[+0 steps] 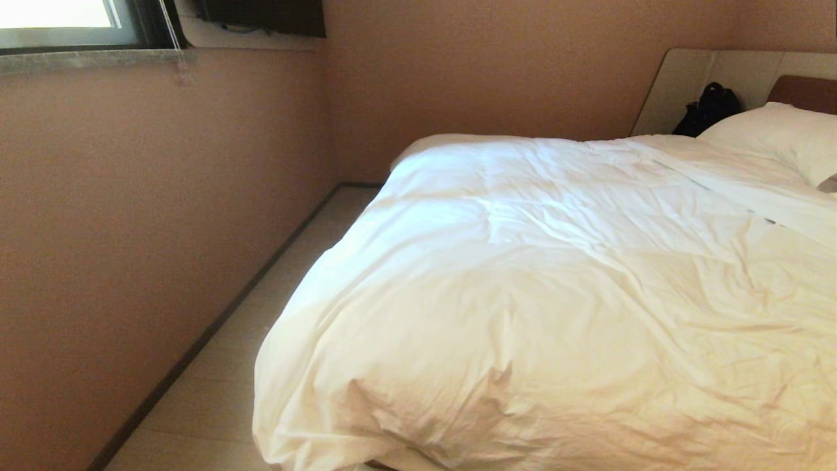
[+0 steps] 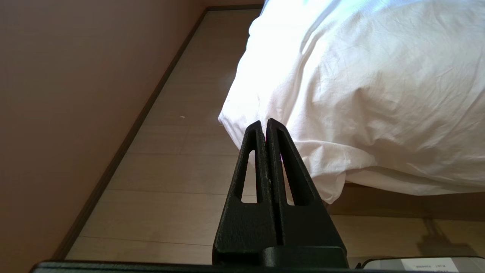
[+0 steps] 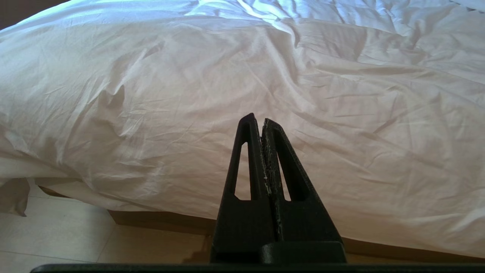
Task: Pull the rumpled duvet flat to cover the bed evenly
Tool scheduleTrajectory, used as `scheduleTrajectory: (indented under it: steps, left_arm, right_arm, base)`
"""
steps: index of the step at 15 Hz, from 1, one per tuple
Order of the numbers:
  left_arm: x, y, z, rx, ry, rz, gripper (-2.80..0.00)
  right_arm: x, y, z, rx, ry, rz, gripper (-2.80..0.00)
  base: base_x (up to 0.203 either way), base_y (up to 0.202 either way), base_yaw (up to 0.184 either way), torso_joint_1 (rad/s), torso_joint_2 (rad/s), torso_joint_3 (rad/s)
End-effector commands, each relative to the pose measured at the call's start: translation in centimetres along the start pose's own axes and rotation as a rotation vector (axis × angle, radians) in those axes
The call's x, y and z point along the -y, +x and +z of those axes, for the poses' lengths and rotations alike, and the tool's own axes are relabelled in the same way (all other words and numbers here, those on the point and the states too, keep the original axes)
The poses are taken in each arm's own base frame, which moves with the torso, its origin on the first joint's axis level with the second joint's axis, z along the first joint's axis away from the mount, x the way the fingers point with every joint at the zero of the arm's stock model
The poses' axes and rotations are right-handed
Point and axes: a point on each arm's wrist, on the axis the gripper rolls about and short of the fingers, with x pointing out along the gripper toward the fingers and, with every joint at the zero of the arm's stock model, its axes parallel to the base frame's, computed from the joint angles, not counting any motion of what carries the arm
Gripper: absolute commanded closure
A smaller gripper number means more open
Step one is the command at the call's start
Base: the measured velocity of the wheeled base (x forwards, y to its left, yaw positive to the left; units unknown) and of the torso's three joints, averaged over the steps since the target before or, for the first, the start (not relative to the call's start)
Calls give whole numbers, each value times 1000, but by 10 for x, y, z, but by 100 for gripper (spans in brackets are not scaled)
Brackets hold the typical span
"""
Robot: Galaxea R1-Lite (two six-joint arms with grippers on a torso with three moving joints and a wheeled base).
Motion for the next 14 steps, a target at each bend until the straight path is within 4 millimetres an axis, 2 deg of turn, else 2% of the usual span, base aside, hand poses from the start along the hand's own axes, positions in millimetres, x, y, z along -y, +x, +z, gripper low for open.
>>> scheduleTrajectory:
  steps: [1, 14]
  left_arm:
    - [0, 0, 0, -1, 0, 0, 0]
    - [0, 0, 0, -2, -6, 0, 0]
  right_arm:
    - [0, 0, 0, 0, 0, 1, 0]
    - [0, 0, 0, 0, 0, 1, 0]
  base:
    - [0, 0, 0, 0, 0, 0]
    - [0, 0, 0, 0, 0, 0]
